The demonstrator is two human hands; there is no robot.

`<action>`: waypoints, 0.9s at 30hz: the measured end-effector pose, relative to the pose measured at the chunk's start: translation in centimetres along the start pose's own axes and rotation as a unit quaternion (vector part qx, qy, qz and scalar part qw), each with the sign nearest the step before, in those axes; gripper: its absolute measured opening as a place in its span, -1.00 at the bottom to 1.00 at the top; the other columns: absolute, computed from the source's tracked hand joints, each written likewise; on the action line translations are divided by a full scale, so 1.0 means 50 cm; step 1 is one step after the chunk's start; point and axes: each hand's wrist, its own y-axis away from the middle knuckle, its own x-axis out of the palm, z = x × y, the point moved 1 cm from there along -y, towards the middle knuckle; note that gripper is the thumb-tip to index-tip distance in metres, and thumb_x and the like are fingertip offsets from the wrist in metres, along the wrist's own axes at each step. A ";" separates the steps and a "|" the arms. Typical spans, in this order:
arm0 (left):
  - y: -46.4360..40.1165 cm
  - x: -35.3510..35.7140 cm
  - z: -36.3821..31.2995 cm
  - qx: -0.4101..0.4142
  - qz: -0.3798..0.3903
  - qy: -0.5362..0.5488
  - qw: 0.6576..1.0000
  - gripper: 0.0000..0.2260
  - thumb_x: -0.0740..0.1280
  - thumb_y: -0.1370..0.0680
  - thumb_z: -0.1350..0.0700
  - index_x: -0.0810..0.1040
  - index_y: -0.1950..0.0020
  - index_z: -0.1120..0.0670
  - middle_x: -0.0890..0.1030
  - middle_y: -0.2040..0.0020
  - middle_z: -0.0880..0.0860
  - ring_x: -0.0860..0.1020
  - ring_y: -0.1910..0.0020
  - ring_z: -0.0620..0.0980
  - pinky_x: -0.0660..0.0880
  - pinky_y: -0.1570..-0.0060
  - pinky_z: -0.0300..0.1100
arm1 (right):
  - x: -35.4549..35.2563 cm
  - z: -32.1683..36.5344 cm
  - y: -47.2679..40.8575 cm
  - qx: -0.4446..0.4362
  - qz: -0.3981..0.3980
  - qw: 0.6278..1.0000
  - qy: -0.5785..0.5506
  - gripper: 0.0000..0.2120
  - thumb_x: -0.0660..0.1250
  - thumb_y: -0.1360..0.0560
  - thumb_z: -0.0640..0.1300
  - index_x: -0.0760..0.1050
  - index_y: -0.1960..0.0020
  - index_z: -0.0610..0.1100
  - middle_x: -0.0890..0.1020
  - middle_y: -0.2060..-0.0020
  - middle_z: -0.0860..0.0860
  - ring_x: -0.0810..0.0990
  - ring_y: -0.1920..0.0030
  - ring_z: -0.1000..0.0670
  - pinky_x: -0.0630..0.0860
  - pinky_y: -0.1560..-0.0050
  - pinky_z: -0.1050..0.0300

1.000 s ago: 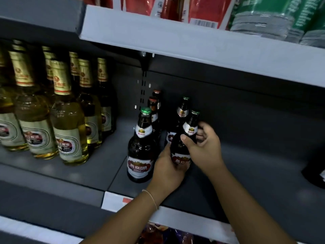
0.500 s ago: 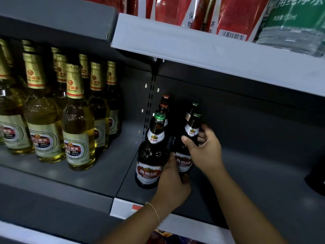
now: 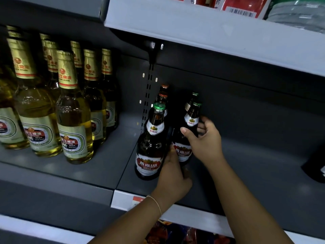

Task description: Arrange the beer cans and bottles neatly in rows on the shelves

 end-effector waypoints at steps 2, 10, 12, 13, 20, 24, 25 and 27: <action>0.000 -0.001 0.000 -0.001 0.002 0.000 1.000 -0.24 0.30 -0.48 0.22 -0.05 -0.58 0.19 0.19 -0.53 0.08 0.12 -0.48 -0.14 -0.12 -0.27 -0.61 | 0.000 0.000 0.000 0.000 0.001 1.000 -0.002 -0.35 0.53 -0.41 0.02 0.38 -0.43 -0.03 0.57 -0.21 0.07 0.52 -0.20 0.09 0.47 -0.23 0.16; -0.001 -0.002 -0.002 0.000 0.006 0.002 1.000 -0.23 0.31 -0.48 0.21 -0.04 -0.58 0.18 0.17 -0.54 0.09 0.12 -0.52 -0.03 -0.01 -0.38 -0.41 | 0.000 0.004 -0.001 0.002 0.010 1.000 0.007 -0.36 0.51 -0.43 0.02 0.36 -0.43 -0.04 0.57 -0.22 0.05 0.52 -0.22 0.07 0.48 -0.26 0.12; -0.001 -0.003 -0.004 -0.001 0.011 0.002 1.000 -0.23 0.31 -0.48 0.22 -0.05 -0.58 0.18 0.16 -0.54 0.09 0.11 -0.52 -0.03 -0.01 -0.38 -0.41 | -0.001 0.007 0.000 0.000 0.011 1.000 0.013 -0.38 0.51 -0.44 0.02 0.38 -0.42 -0.04 0.56 -0.21 0.07 0.51 -0.20 0.08 0.46 -0.22 0.17; -0.001 -0.004 -0.005 0.000 0.013 0.002 1.000 -0.23 0.31 -0.48 0.22 -0.05 -0.58 0.19 0.15 -0.54 0.09 0.11 -0.53 -0.02 -0.02 -0.38 -0.41 | -0.002 0.008 0.000 0.000 0.010 1.000 0.016 -0.39 0.51 -0.44 0.02 0.39 -0.41 -0.05 0.56 -0.21 0.06 0.51 -0.20 0.08 0.45 -0.20 0.19; 0.001 -0.008 -0.008 -0.003 0.020 0.020 1.000 -0.22 0.33 -0.47 0.23 -0.04 -0.58 0.19 0.18 -0.53 0.10 0.14 -0.52 -0.03 0.02 -0.42 -0.36 | -0.001 0.011 0.002 0.003 0.009 1.000 0.025 -0.37 0.50 -0.44 0.05 0.37 -0.43 -0.05 0.55 -0.26 0.04 0.50 -0.22 0.08 0.46 -0.22 0.18; 0.004 -0.011 -0.014 0.000 0.014 0.017 1.000 -0.24 0.32 -0.47 0.25 -0.02 -0.57 0.21 0.18 -0.53 0.10 0.14 -0.51 -0.03 -0.01 -0.39 -0.42 | -0.001 0.015 0.007 0.003 0.004 1.000 0.028 -0.38 0.50 -0.44 0.03 0.38 -0.43 -0.06 0.55 -0.26 0.01 0.51 -0.22 0.07 0.48 -0.25 0.13; 0.005 -0.011 -0.014 0.003 0.009 0.009 1.000 -0.25 0.32 -0.47 0.24 -0.02 -0.57 0.22 0.16 -0.54 0.11 0.11 -0.53 -0.01 -0.01 -0.42 -0.38 | -0.001 0.016 0.009 0.003 0.005 1.000 0.027 -0.38 0.50 -0.45 0.03 0.37 -0.43 -0.06 0.55 -0.26 0.01 0.50 -0.22 0.07 0.46 -0.23 0.16; 0.007 -0.011 -0.016 0.009 0.003 -0.015 1.000 -0.25 0.29 -0.48 0.21 -0.04 -0.57 0.24 0.08 -0.57 0.15 0.02 -0.56 0.04 -0.05 -0.50 -0.26 | -0.003 0.019 0.011 0.001 0.008 1.000 0.027 -0.36 0.49 -0.45 0.03 0.36 -0.45 -0.08 0.54 -0.27 0.00 0.50 -0.23 0.07 0.44 -0.21 0.19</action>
